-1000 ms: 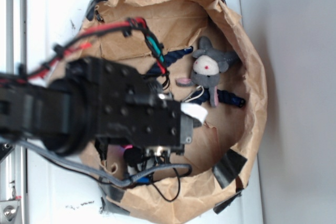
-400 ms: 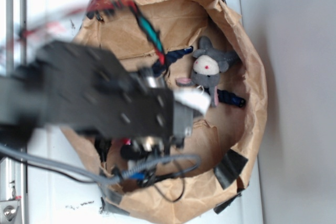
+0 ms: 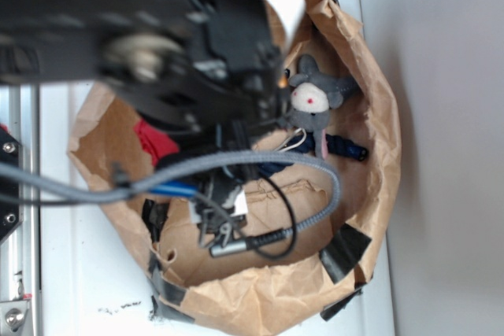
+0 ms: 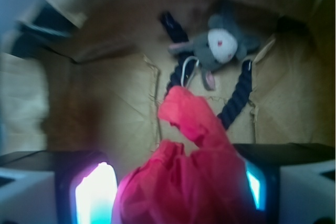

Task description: Grab the red paper.

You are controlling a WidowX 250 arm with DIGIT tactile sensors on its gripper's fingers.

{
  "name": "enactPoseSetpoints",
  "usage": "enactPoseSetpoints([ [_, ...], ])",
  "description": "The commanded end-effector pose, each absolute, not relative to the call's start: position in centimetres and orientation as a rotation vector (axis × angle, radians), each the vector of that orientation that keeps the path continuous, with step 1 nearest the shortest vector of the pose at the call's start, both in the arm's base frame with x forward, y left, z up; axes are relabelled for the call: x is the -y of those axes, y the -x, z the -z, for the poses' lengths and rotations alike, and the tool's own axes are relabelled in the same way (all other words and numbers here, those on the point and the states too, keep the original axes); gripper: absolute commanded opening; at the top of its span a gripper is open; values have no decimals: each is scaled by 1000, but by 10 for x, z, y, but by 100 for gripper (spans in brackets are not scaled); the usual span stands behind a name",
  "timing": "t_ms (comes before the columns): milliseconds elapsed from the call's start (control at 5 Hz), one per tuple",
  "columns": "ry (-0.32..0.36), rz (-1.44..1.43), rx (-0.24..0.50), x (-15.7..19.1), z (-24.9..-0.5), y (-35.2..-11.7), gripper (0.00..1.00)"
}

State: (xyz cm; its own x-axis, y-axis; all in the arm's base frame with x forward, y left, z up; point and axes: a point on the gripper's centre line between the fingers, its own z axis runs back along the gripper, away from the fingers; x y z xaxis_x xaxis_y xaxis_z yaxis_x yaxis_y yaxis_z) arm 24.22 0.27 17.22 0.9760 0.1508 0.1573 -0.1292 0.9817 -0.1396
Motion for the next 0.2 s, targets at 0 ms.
enactPoseSetpoints([
  [0, 74, -166, 228, -12, -206, -236, 80],
])
